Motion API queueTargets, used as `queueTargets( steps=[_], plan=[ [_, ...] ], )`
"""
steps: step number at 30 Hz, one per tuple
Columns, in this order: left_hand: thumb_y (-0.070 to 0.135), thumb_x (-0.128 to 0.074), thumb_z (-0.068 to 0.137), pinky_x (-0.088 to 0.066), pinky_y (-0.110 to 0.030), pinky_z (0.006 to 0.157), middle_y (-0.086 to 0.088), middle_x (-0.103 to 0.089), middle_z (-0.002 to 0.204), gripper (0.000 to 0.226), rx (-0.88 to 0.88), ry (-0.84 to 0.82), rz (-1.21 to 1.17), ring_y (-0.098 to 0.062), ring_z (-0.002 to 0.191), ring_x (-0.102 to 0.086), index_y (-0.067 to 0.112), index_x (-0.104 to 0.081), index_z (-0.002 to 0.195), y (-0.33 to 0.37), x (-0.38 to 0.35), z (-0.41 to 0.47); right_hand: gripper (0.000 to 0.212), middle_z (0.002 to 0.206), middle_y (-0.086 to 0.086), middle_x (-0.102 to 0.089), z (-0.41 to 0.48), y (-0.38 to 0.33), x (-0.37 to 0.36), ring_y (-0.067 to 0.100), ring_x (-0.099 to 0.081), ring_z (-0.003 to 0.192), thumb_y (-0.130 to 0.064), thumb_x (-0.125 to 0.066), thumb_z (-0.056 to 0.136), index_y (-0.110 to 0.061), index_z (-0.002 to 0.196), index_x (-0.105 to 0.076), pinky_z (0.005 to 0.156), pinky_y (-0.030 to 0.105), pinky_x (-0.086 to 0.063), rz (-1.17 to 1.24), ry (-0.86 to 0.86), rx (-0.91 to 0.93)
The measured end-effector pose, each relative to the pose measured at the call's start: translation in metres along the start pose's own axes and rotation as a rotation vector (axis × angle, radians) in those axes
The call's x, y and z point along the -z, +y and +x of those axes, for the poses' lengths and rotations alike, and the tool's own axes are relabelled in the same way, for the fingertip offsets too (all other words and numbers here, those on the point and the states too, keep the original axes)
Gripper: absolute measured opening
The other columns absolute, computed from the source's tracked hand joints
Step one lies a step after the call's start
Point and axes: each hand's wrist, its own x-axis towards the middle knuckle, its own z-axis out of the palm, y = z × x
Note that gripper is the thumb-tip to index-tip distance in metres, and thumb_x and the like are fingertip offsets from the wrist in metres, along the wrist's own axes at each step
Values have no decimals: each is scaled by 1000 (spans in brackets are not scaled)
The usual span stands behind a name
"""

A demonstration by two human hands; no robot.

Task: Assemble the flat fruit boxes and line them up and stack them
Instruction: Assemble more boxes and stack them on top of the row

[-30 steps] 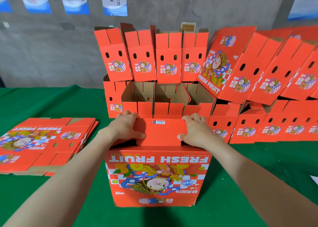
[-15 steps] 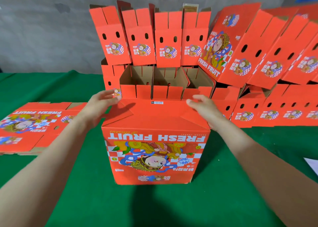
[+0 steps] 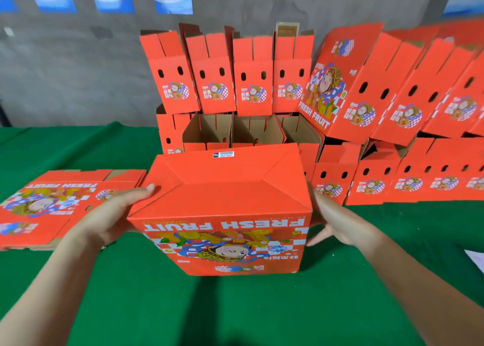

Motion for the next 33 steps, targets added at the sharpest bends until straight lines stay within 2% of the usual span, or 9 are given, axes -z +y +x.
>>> queueTargets(
  steps=[6, 9, 12, 16, 20, 23, 28, 31, 33],
  plan=[
    [3, -44, 80, -58, -30, 57, -10, -74, 87, 34, -194, -80, -160, -21, 68, -71, 11, -71, 98, -12, 19, -15, 81, 111, 4, -63, -20, -28, 1, 31, -67, 94, -80, -50, 65, -38, 135, -42, 66, 44, -59, 2, -24, 111],
    [-9, -24, 90, -59, -33, 60, -11, -74, 89, 56, -271, -87, -248, -22, 72, -71, 13, -74, 94, -19, 25, -18, 97, 115, -4, -64, -28, -40, -5, 17, -68, 91, -77, -60, 53, -36, 139, -37, 73, 38, -59, -58, 0, 202],
    [-13, -14, 93, -59, -33, 60, -10, -74, 84, 68, -288, -56, -391, -22, 70, -72, 14, -76, 85, -30, 22, -17, 103, 133, -17, -49, -31, -53, -7, 12, -57, 109, -72, -60, 52, -45, 145, -25, 79, 31, -51, -166, 56, 305],
    [-16, -7, 91, -44, -59, 92, -40, -57, 114, 56, -386, -301, -732, -49, 107, -56, -13, -57, 117, -37, 6, -14, 103, 121, -9, -56, -38, -70, 0, 11, -58, 103, -43, -78, 56, -56, 141, -21, 76, 27, -49, -159, -64, 399],
    [-20, -24, 85, -51, -48, 88, -15, -71, 98, 39, -324, -21, -645, -29, 92, -69, -12, -52, 110, -42, 7, 4, 103, 121, -3, -53, -41, -82, 5, 14, -56, 111, -6, -88, 58, -62, 126, -34, 76, 32, -56, -166, 8, 561],
    [-11, -34, 91, -51, -42, 86, -2, -71, 92, 32, -332, 67, -439, -16, 86, -68, 8, -57, 103, -31, -11, 21, 94, 121, -15, -43, -45, -88, 0, 20, -49, 118, -21, -92, 49, -69, 107, -36, 97, 45, -47, -245, 138, 656],
    [37, -46, 98, -42, -53, 93, -5, -46, 134, 46, -141, 315, -492, -31, 120, -49, 20, -40, 140, -12, -66, 31, 89, 113, -8, -35, -33, -92, -21, 5, -22, 115, -37, -90, 46, -64, 107, -31, 87, 9, -26, -546, 468, 822],
    [53, -51, 85, -53, -49, 74, -9, -56, 121, 43, -122, 127, -566, -30, 99, -61, 21, -54, 114, -6, -105, 23, 89, 117, 1, -29, -16, -94, -25, 7, -15, 118, -33, -90, 52, -55, 118, -34, 88, 12, -19, -606, 623, 858],
    [46, -59, 78, -57, -45, 69, -8, -63, 113, 48, -178, -28, -511, -26, 87, -65, 21, -54, 119, 2, -126, 22, 89, 115, -1, -24, -4, -97, -25, 9, -12, 122, -31, -89, 56, -47, 126, -37, 93, 20, -21, -623, 688, 867]
  ],
)
